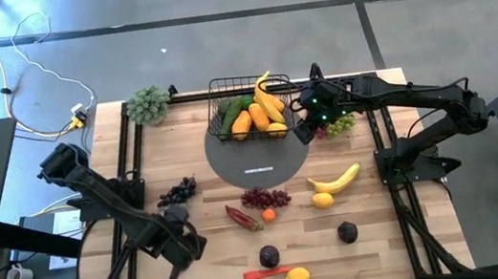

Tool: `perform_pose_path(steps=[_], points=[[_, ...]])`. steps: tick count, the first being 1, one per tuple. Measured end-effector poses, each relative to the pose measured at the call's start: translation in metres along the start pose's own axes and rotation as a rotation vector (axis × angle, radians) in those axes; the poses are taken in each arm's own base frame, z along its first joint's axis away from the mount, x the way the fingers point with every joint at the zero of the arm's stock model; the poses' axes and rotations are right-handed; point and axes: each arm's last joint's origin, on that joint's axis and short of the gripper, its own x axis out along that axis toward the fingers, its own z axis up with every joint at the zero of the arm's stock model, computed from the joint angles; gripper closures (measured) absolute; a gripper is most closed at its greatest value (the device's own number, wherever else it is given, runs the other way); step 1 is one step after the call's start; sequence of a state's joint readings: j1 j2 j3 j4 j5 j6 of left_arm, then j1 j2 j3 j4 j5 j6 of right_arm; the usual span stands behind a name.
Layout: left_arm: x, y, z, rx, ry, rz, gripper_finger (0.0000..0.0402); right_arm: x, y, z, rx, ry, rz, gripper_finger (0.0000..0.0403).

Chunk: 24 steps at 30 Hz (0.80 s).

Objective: Build produce basket
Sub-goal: Put the purple eggplant into the black wire basket

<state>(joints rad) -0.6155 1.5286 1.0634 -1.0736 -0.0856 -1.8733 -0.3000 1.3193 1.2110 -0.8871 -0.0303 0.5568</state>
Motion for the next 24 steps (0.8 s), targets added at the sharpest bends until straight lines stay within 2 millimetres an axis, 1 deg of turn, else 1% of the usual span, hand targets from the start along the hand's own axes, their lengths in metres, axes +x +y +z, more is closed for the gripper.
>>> perform_pose_path(steps=[5, 10, 13, 17, 24], points=[[0.012, -0.004, -0.009, -0.021, -0.010, 0.039, 0.0133, 0.000, 0.000, 0.000, 0.000, 0.003, -0.001, 0.0187], [0.028, -0.009, -0.015, -0.028, 0.022, 0.096, 0.0133, 0.000, 0.000, -0.001, 0.000, 0.007, -0.004, 0.0187], [0.039, -0.013, -0.018, -0.027, 0.016, 0.122, 0.0133, 0.000, -0.001, -0.001, -0.001, 0.013, -0.003, 0.0187], [0.049, -0.020, -0.018, -0.035, 0.020, 0.112, 0.0133, 0.000, 0.000, -0.001, -0.007, 0.018, 0.003, 0.0187], [0.064, -0.022, -0.021, -0.033, 0.032, 0.170, 0.0134, 0.000, 0.000, -0.001, -0.014, 0.020, 0.003, 0.0187]])
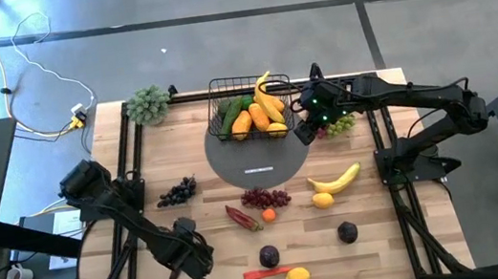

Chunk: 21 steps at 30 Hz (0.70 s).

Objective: Build produce basket
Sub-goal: Put the purple eggplant into the black wire basket

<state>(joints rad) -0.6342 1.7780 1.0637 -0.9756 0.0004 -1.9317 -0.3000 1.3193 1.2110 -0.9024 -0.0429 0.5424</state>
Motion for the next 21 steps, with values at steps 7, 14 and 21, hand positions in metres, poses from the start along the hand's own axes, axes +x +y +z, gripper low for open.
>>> perform_pose_path(steps=[7, 14, 21], points=[[0.005, -0.002, -0.001, 0.050, 0.012, 0.022, 0.0183, 0.000, 0.000, 0.000, -0.009, 0.000, 0.000, 0.0187], [0.005, -0.002, 0.000, 0.122, 0.012, 0.022, 0.0281, 0.000, 0.000, 0.000, -0.026, 0.002, -0.001, 0.0187], [-0.004, -0.005, 0.012, 0.162, 0.023, -0.016, 0.0294, 0.000, 0.001, -0.001, -0.032, 0.005, 0.001, 0.0187]])
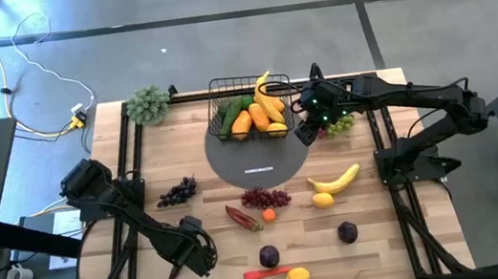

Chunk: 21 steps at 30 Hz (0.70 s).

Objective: Build produce basket
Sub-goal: Put the purple eggplant into the black wire basket

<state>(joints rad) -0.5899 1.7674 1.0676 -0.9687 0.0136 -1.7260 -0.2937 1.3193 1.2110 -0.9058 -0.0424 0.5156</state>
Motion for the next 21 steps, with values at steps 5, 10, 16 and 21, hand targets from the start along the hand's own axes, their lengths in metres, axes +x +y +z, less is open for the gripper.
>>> perform_pose_path(steps=[5, 10, 16, 21], points=[[-0.018, 0.003, 0.018, 0.012, -0.057, -0.074, 0.0292, 0.000, 0.006, -0.004, -0.023, 0.011, 0.010, 0.0187], [-0.042, 0.012, 0.045, 0.010, -0.154, -0.161, 0.0291, 0.000, 0.012, -0.007, -0.048, 0.013, 0.013, 0.0187], [-0.072, 0.031, 0.086, -0.014, -0.311, -0.253, 0.0291, 0.000, 0.015, -0.010, -0.058, 0.017, 0.019, 0.0187], [-0.090, 0.047, 0.119, 0.012, -0.411, -0.300, 0.0292, 0.000, 0.015, -0.010, -0.038, 0.018, 0.019, 0.0187]])
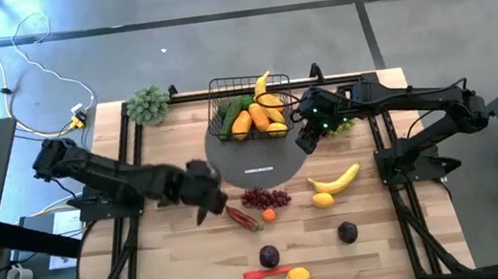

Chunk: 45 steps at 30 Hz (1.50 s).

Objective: Build produce basket
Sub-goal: Put the purple eggplant into the black wire basket

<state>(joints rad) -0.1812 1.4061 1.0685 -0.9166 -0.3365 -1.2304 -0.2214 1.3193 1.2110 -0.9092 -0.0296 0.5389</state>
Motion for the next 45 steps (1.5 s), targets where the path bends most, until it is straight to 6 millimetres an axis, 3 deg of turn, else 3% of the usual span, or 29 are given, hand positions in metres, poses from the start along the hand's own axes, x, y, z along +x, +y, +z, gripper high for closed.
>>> perform_pose_path(steps=[12, 22, 36, 40, 45], points=[[0.006, 0.026, 0.089, 0.091, -0.172, -0.169, 0.0291, 0.000, -0.001, -0.001, 0.073, 0.011, -0.007, 0.0187], [0.010, 0.061, 0.151, 0.121, -0.319, -0.303, 0.0291, 0.000, -0.001, -0.001, 0.144, 0.005, -0.020, 0.0187], [0.002, 0.107, 0.203, 0.166, -0.654, -0.177, 0.0290, 0.000, -0.003, 0.000, 0.247, -0.048, -0.092, 0.0187], [0.015, 0.114, 0.209, 0.210, -0.648, -0.085, 0.0290, 0.000, -0.004, 0.001, 0.280, -0.071, -0.117, 0.0187], [0.044, 0.118, 0.215, 0.211, -0.582, -0.049, 0.0289, 0.000, -0.005, 0.001, 0.329, -0.094, -0.138, 0.0187]])
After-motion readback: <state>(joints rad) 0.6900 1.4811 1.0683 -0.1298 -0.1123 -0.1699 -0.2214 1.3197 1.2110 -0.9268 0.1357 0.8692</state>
